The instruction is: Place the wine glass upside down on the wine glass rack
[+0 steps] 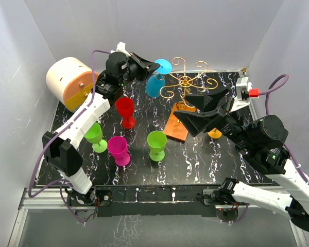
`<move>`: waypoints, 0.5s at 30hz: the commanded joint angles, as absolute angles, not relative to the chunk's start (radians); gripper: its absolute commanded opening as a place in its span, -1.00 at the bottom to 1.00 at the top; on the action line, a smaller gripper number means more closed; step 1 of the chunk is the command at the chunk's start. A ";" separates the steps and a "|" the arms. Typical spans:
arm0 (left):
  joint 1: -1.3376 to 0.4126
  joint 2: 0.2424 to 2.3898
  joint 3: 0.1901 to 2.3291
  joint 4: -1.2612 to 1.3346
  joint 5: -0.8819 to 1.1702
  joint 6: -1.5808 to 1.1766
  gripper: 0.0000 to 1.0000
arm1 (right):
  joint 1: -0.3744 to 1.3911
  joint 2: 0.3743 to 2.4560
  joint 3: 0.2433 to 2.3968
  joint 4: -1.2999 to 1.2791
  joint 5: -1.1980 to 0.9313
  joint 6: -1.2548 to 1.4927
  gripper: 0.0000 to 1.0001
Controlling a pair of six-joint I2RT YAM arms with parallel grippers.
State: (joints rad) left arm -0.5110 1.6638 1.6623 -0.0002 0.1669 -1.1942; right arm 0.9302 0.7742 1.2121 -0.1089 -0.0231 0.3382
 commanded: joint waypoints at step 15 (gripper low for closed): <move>-0.496 1.526 1.548 0.020 0.166 -1.247 -1.00 | 0.934 0.747 1.187 -0.050 0.012 0.334 0.65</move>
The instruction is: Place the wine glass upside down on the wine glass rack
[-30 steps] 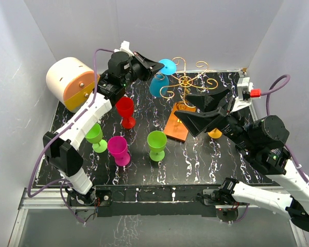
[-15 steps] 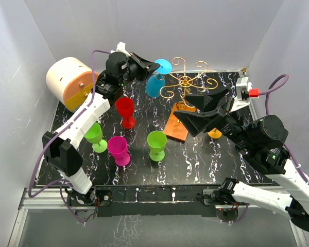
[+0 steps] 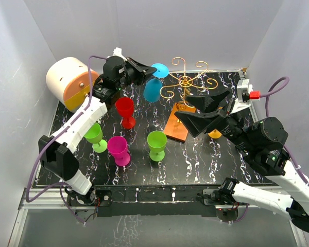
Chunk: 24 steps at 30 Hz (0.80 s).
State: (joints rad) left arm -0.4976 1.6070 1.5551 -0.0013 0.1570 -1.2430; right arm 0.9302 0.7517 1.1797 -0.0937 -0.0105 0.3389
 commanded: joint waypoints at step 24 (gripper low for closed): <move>-0.491 1.509 1.505 -0.005 0.272 -1.220 -1.00 | 0.934 0.764 1.184 -0.054 0.033 0.353 0.65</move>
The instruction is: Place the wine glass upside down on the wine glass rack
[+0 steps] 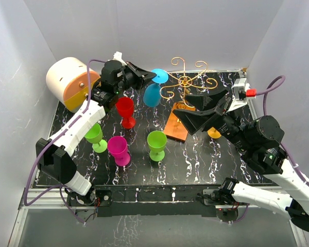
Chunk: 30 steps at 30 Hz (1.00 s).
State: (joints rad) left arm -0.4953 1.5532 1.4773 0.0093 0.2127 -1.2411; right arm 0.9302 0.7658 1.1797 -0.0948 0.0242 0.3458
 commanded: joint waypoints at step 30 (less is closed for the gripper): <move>-0.489 1.224 1.417 -0.536 0.272 -0.794 0.49 | 0.934 0.839 1.372 -0.473 0.229 0.409 0.67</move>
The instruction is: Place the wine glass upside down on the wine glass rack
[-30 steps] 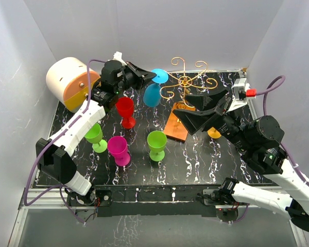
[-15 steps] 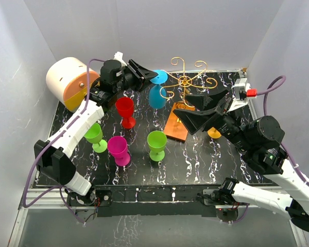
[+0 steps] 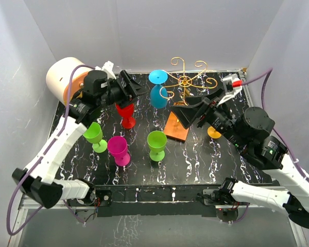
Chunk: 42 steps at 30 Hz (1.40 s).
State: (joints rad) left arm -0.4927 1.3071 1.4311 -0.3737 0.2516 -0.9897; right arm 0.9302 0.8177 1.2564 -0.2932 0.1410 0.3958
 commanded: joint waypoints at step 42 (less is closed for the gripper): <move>-0.759 1.544 1.349 -0.804 0.122 -0.733 -0.49 | 0.933 0.665 0.894 -0.650 0.584 0.813 0.53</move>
